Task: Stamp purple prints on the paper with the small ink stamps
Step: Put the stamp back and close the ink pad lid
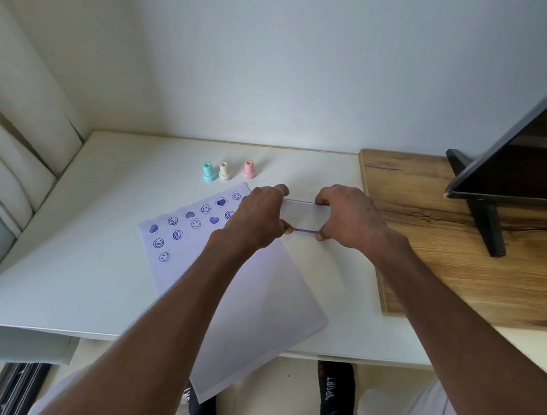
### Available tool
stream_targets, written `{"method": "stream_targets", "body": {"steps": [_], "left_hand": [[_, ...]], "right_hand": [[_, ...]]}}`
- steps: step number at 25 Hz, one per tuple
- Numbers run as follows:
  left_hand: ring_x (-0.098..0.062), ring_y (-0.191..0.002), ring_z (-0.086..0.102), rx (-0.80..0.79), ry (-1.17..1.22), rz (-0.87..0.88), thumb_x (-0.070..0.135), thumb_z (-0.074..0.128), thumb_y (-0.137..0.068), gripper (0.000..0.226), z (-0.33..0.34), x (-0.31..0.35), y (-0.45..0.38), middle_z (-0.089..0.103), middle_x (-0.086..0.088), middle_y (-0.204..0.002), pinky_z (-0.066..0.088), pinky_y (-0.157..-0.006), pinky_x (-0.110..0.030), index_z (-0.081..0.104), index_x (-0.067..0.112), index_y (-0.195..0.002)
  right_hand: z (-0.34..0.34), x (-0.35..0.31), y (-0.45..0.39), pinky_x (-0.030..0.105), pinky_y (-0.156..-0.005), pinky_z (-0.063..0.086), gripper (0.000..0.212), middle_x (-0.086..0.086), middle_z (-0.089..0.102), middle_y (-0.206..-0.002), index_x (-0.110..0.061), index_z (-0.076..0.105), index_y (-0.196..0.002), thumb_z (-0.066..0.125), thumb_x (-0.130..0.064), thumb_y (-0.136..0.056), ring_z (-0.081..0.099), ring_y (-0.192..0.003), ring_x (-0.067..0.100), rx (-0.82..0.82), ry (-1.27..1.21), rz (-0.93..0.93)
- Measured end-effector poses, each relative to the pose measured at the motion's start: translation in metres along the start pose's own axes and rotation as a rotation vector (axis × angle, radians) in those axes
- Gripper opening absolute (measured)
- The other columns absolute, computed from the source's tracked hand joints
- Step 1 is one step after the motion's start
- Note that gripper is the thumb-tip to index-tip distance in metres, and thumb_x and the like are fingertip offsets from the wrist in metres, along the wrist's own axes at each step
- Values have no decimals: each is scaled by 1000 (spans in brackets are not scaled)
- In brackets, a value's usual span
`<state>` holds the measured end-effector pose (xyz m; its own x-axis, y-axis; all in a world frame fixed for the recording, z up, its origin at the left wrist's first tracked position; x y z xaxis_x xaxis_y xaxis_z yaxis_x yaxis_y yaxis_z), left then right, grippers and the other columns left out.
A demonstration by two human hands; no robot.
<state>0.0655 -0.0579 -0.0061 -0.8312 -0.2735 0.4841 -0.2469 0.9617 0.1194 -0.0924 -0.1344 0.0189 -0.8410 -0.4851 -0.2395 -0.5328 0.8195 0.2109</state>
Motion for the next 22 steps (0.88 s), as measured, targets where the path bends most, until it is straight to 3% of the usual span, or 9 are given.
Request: {"method": "stream_targets", "body": {"steps": [8, 15, 22], "left_hand": [[-34, -93, 64, 67, -37, -8, 11, 82, -76, 42, 4, 6, 4, 69, -11, -99, 46, -70, -36, 68, 9, -115], [-34, -94, 65, 53, -12, -36, 8, 81, -74, 46, 0, 6, 6, 71, -11, -100, 54, -77, -40, 71, 14, -119], [-34, -102, 63, 2, -22, -33, 17, 82, -79, 55, -9, 12, 15, 68, -12, -109, 53, -84, -44, 59, 10, -129]], "right_hand": [[1, -4, 1, 28, -77, 39, 68, 3, 73, -124, -28, 66, -127, 96, -22, -66, 66, -112, 28, 47, -11, 35], [-1, -6, 6, 29, -77, 39, 49, 1, 71, -119, -35, 67, -117, 90, -35, -74, 65, -104, 25, 57, -38, -57], [1, -14, 7, 29, -72, 42, 32, -2, 69, -115, -34, 77, -105, 86, -22, -76, 62, -95, 23, 61, -69, 50]]}}
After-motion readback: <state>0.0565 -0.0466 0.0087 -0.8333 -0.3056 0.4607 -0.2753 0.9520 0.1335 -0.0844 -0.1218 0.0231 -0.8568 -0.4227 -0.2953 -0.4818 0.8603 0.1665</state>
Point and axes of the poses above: each hand's wrist, its own y-axis away from the middle knuckle, its own z-axis out of the palm, x = y × z, the point moved 1 cm from there along -y, towards the middle knuckle
